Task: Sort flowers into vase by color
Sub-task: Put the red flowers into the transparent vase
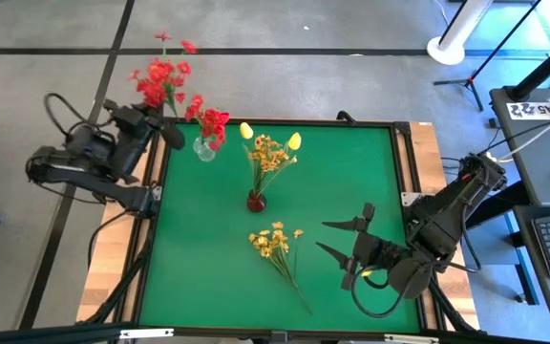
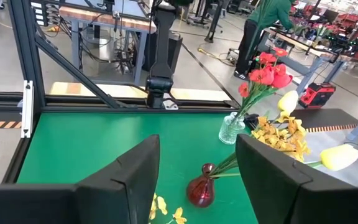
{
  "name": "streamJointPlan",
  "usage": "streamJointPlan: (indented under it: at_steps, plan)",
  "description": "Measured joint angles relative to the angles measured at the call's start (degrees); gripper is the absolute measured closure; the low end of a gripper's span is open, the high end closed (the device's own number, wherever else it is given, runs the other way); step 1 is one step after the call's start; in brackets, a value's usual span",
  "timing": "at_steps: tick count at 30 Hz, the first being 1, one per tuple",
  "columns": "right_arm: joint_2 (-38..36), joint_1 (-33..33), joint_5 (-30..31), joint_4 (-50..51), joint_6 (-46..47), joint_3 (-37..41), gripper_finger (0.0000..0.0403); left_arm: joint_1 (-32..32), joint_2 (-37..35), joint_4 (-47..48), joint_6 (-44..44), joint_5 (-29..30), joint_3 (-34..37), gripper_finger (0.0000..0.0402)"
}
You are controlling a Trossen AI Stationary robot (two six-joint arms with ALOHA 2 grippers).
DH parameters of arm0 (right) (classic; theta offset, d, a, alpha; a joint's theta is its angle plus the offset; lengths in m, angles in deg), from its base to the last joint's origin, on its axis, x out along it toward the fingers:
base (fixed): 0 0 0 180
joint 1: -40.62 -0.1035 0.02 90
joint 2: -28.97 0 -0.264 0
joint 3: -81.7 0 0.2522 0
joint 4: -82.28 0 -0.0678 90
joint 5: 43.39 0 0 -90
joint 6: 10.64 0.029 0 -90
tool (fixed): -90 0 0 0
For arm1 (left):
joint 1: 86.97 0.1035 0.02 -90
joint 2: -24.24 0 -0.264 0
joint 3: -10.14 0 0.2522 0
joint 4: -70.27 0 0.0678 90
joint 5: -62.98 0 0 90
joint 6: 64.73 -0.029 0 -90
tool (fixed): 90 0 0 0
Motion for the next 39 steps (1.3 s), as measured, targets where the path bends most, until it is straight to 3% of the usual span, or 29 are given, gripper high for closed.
streamJointPlan:
  at_steps: [12,22,32,39]
  plan:
    - [0.02,0.0,-0.09,1.37,0.0,0.0,0.0191,11.8,-8.75,3.52,15.0,-6.89,17.35,0.0401]
    - [1.68,0.02,0.43,3.91,2.51,0.04,0.0191,16.71,-14.21,3.49,25.15,-17.74,30.5,0.0401]
    - [3.23,0.11,2.93,4.26,2.45,0.04,0.0191,24.07,-14.65,6.26,33.97,-27.19,33.47,0.0401]
    - [3.23,0.11,2.85,4.26,2.45,0.04,0.0191,28.86,-14.48,6.45,36.14,-27.74,37.58,0.0401]
